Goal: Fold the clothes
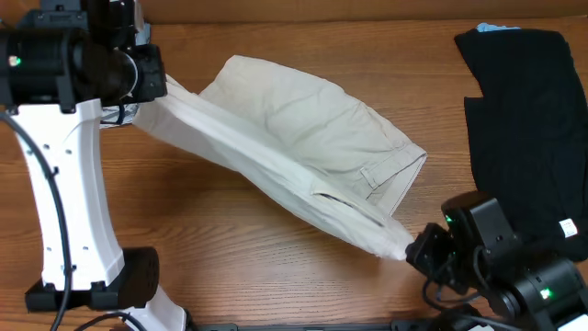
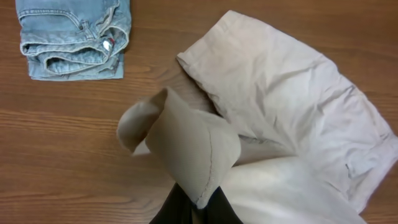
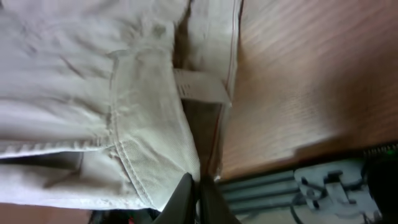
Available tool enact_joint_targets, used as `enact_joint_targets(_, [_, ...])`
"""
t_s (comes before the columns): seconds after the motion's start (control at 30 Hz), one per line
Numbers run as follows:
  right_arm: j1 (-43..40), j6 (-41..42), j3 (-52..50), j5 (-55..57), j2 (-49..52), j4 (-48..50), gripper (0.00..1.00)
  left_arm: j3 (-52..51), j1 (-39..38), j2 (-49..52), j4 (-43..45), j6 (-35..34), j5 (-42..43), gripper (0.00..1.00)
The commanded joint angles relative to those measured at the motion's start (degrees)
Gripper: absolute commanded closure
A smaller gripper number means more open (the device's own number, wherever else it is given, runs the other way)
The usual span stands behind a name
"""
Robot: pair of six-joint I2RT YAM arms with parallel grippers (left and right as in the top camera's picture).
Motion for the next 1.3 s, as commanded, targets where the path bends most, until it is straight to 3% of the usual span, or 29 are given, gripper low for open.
enact_joint_targets(0.0, [-0.48, 1.42, -0.02, 9.33, 2.45, 2.49, 0.96, -1.33, -0.63, 4.28, 2.62, 0.94, -6.40, 0.96])
enact_joint_targets(0.3, [-3.50, 1.22, -0.02, 21.11, 16.55, 13.25, 0.96, -1.73, -1.09, 15.85, 13.57, -0.63, -6.84, 0.96])
enact_joint_targets(0.6, [-17.86, -13.33, -0.02, 16.55, 28.65, 32.26, 0.96, -1.73, -3.54, 25.73, 26.67, -0.59, -6.27, 0.96])
enact_joint_targets(0.77, [-20.92, -15.45, -0.02, 14.32, 35.82, 38.38, 0.96, -1.73, -4.87, 29.09, 31.26, -0.42, -6.25, 0.96])
enact_joint_targets(0.83, [-21.38, -15.43, -0.02, 14.36, 38.95, 39.80, 0.96, -1.77, -5.46, 30.16, 33.33, -0.39, -6.27, 0.91])
enact_joint_targets(0.87, [-21.57, -15.43, -0.02, 14.40, 40.48, 40.79, 0.96, -1.77, -5.73, 30.47, 34.58, -0.42, -6.25, 0.80])
enact_joint_targets(0.93, [-22.21, -15.45, -0.02, 14.38, 43.30, 43.43, 0.82, -1.86, -6.34, 31.36, 37.35, -0.42, -6.25, 0.30])
enact_joint_targets(0.97, [-22.53, -15.45, -0.02, 14.36, 44.50, 44.94, 0.66, -1.86, -6.64, 32.04, 38.53, -0.39, -6.25, 0.12])
enact_joint_targets(1.0, [-22.88, -15.45, -0.02, 14.32, 45.51, 46.34, 0.51, -1.86, -6.86, 32.22, 39.28, -0.39, -6.27, 0.00])
enact_joint_targets(1.07, [-23.56, -15.47, 0.00, 13.62, 46.47, 47.87, 0.23, -1.86, -7.21, 32.46, 39.87, 0.46, -6.27, 0.00])
enact_joint_targets(1.13, [-24.33, -15.45, 0.17, 11.63, 46.07, 47.30, 0.06, -1.49, -7.19, 32.22, 40.24, 0.94, -6.38, 0.00])
enact_joint_targets(1.27, [-26.16, -18.69, 0.76, 3.30, 44.50, 42.84, 0.00, 2.03, -6.16, 30.82, 36.63, 0.87, -5.49, 0.00])
